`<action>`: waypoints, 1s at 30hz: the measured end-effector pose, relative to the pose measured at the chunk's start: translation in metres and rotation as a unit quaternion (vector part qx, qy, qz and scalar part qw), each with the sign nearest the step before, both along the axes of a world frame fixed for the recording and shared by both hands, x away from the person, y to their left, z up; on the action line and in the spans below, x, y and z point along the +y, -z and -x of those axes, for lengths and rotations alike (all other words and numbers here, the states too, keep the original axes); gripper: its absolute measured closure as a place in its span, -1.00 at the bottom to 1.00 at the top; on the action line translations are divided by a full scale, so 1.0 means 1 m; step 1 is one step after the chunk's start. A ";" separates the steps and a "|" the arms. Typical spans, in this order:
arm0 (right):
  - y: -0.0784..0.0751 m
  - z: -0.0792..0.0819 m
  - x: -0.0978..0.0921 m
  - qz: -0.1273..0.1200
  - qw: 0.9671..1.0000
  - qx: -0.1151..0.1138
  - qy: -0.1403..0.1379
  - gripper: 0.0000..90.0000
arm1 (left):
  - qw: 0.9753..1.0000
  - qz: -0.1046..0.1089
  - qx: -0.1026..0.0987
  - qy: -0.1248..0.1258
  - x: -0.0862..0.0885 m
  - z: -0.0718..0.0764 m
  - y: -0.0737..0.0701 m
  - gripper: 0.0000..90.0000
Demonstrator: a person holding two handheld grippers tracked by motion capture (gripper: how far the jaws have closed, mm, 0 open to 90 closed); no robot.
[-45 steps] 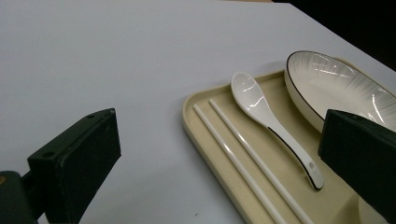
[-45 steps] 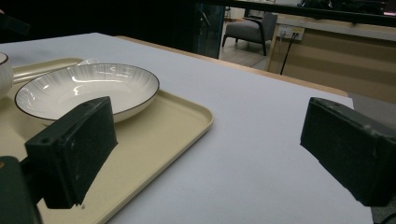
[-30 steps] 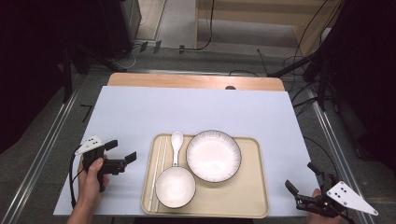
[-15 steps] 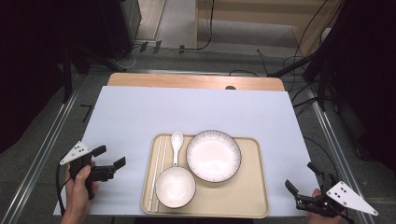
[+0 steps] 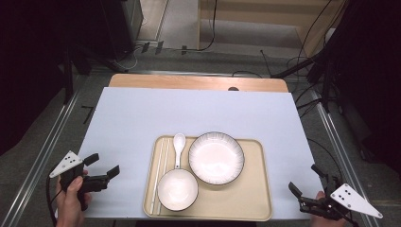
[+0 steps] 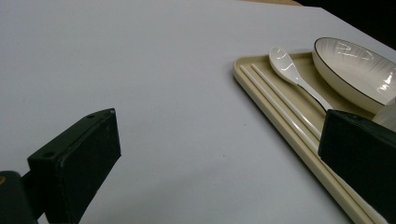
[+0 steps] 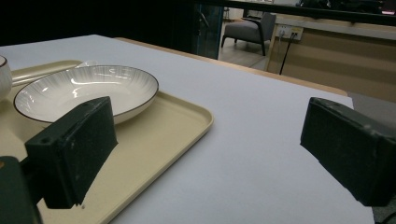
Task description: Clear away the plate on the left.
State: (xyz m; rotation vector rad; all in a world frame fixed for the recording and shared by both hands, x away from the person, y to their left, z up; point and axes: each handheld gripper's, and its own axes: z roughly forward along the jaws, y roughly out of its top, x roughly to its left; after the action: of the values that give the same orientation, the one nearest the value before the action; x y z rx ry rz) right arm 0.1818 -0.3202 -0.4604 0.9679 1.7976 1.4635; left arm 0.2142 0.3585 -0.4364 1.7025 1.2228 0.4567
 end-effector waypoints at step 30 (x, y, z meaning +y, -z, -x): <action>0.004 0.000 -0.008 -0.006 1.000 0.003 0.019 -0.92 | 0.998 -0.005 -0.022 -0.055 0.047 0.033 0.008 -1.00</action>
State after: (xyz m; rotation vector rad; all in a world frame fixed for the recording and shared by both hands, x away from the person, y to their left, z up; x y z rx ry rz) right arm 0.1815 -0.3283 -0.4640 1.0075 1.7667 1.4519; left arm 0.1813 0.4056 -0.4442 1.6311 1.2881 0.5646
